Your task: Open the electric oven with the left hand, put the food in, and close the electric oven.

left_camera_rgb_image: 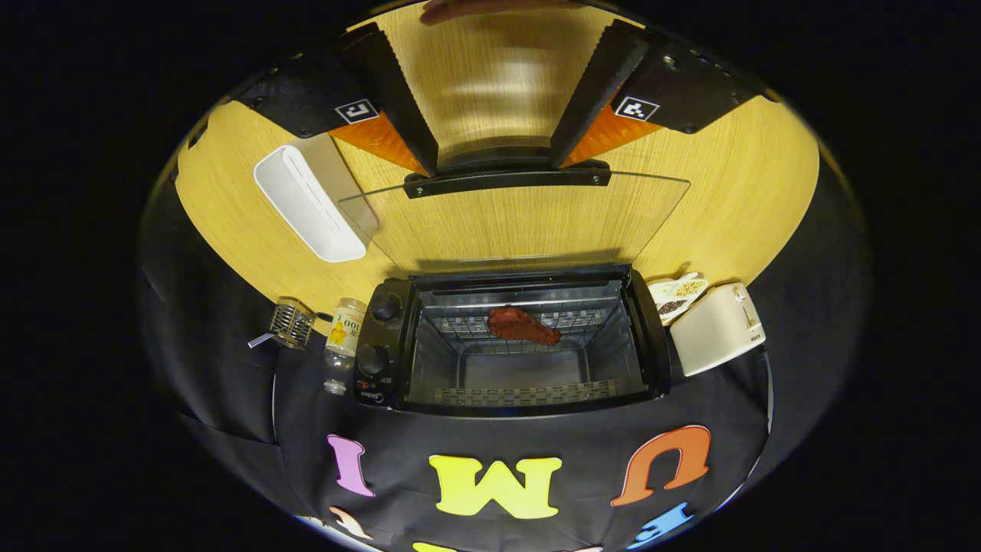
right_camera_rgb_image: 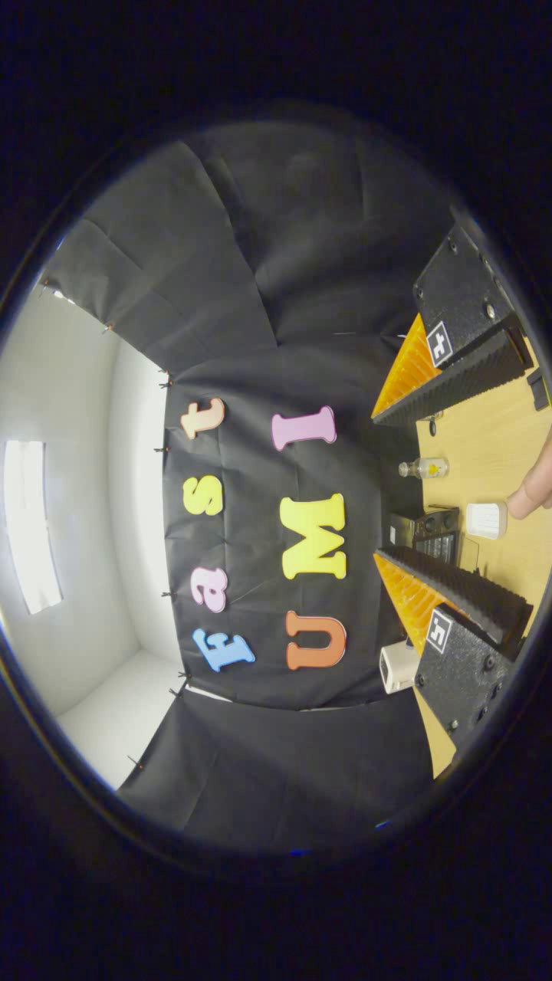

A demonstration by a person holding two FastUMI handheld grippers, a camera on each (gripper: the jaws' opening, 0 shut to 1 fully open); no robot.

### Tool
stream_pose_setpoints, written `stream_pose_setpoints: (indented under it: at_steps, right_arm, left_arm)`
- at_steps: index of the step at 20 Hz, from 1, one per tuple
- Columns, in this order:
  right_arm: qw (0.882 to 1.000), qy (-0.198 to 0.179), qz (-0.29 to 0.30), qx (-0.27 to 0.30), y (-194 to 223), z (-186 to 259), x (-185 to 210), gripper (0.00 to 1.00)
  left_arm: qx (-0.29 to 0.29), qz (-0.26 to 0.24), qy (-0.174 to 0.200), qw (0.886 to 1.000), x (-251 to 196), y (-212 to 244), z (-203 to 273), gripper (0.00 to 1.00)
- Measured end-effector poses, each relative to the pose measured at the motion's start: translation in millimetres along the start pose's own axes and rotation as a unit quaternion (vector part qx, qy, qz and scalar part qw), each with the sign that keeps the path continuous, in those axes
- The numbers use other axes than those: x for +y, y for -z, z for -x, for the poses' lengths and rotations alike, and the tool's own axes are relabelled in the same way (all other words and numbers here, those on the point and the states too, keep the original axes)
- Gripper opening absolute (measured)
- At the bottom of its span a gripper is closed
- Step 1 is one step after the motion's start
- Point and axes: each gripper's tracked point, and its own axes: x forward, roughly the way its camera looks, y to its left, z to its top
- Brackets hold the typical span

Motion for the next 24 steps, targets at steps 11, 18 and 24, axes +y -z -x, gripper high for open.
stream_pose_setpoints:
  at_steps: [11,18,24]
  right_arm:
    - [1.0,0.003,0.013,-0.007,-2,2,-8,0.99]
    - [1.0,-0.003,0.01,-0.004,0,4,-12,0.99]
    - [1.0,0.003,0.009,-0.008,-2,-2,-23,0.99]
  left_arm:
    - [-0.063,-0.025,-0.014,0.998,7,-64,17,0.95]
    - [-0.084,-0.028,-0.038,0.995,17,-109,14,0.95]
    - [-0.095,-0.009,-0.043,0.995,25,-134,-8,0.98]
